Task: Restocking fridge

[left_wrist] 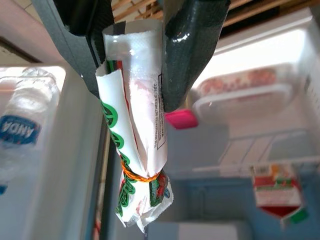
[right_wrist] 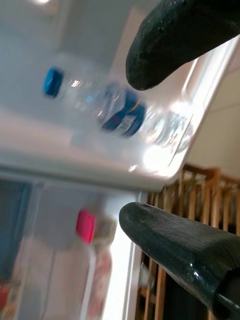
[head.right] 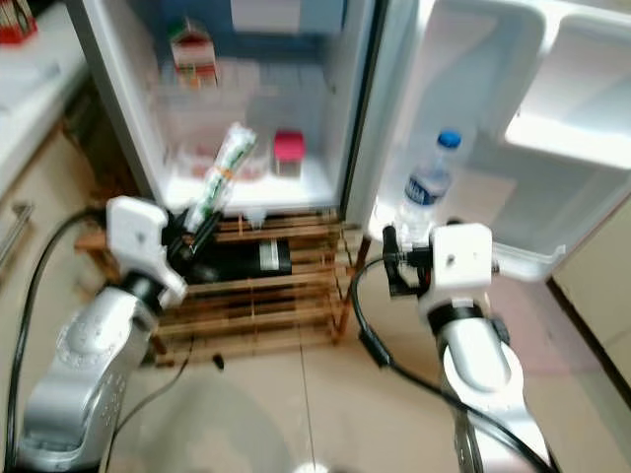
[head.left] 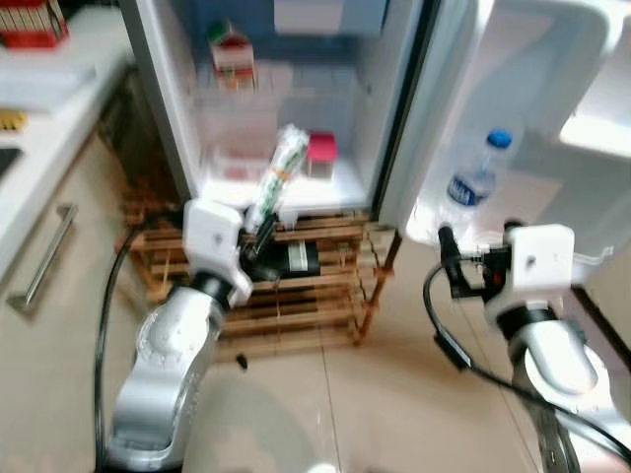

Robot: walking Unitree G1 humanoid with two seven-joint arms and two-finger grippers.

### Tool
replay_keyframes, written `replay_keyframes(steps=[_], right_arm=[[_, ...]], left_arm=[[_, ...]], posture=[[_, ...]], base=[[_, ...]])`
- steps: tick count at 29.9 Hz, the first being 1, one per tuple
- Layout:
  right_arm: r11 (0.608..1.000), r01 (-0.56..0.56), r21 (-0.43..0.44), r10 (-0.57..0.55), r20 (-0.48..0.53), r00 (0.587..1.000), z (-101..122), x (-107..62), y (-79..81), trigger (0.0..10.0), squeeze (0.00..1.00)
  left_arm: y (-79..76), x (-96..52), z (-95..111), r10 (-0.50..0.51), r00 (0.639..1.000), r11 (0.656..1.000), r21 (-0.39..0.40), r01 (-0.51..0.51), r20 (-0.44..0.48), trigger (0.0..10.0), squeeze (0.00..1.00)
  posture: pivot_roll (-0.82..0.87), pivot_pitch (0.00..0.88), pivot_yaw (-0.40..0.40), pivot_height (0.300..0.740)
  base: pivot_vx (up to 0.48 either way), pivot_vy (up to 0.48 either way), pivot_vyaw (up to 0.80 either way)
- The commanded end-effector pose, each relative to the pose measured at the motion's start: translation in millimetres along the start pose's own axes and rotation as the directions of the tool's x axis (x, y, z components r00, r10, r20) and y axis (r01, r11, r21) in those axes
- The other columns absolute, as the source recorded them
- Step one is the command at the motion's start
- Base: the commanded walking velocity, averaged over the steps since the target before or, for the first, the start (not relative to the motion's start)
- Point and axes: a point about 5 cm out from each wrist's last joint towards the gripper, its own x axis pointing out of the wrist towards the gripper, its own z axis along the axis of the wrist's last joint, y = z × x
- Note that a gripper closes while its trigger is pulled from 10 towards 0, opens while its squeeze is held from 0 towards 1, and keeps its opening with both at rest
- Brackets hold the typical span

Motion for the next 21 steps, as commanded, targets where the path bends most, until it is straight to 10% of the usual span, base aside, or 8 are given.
replay_keyframes(steps=[1, 5, 21], right_arm=[[0.993, -0.116, 0.036, 0.117, -0.023, 0.993, -2, 0.1, 14.7, 10.0, 0.00], [0.959, -0.282, -0.013, 0.281, -0.078, 0.957, -13, -7.1, 27.8, 10.0, 0.00], [0.941, -0.337, -0.020, 0.335, -0.080, 0.939, -14, -11.1, 29.2, 10.0, 0.00]], left_arm=[[5.2, -0.5, 4, 0.013, 1.000, 1.000, 0.019, -0.013, 0.013, 10.0, 0.00], [6.9, 0.2, 4, 0.012, 1.000, 1.000, 0.022, -0.012, 0.013, 10.0, 0.00], [10.6, -4.3, 0, -0.004, 1.000, 0.999, 0.044, 0.005, -0.020, 10.0, 0.00]], posture=[[0.03, 0.015, -0.047, 0.740], [0.04, 0.008, -0.040, 0.740], [0.05, 0.023, -0.021, 0.740]], base=[[0.349, 0.000, 0.00], [0.348, 0.000, 0.00], [0.348, 0.000, 0.00]])
